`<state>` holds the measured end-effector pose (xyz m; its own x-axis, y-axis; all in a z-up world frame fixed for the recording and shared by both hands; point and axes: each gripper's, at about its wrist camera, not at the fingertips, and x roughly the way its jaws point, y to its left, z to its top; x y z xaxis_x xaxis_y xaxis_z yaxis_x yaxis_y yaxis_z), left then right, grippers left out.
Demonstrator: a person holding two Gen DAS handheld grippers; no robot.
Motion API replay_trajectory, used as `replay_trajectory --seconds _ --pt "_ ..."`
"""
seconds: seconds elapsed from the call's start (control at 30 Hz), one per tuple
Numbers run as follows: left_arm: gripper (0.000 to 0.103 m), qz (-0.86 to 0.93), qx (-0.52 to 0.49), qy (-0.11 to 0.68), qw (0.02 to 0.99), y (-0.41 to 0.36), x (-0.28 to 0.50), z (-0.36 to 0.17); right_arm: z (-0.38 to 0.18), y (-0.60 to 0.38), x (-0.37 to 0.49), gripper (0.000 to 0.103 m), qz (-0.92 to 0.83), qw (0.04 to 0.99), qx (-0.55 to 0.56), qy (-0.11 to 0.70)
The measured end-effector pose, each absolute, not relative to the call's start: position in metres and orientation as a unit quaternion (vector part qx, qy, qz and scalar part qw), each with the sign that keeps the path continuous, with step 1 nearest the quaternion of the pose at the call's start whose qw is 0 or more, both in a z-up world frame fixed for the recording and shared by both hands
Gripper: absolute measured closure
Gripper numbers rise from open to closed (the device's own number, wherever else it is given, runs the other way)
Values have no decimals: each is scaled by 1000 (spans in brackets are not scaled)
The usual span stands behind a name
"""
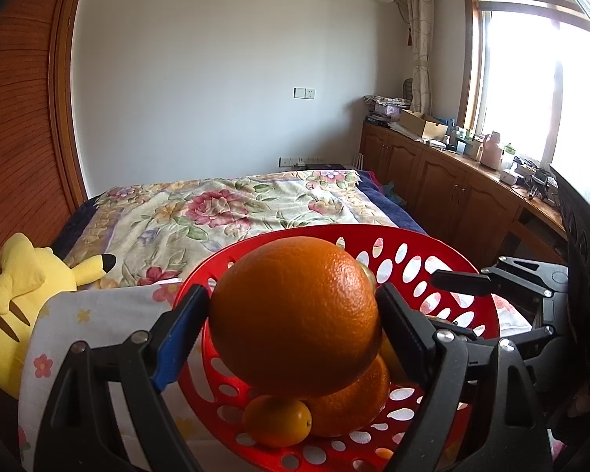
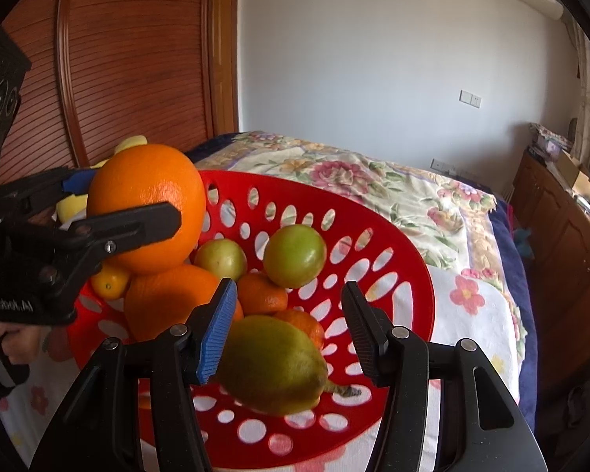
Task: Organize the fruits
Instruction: 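Release the orange into the basket with left tool while right tool releases the apple, then move left tool to the small tangerine while right tool moves to the large pomelo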
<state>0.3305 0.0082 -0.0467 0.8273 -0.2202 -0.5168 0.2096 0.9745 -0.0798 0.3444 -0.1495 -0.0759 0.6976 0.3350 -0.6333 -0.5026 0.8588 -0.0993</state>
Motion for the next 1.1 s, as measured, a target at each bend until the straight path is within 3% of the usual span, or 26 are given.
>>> replay_trajectory --seconds 0.73,1.1 --pt "16 -39 17 246 968 25 264 -32 -52 -159 291 43 224 928 -101 280" --pt "16 -12 13 268 963 38 216 -54 -59 -168 242 41 223 931 -81 279"
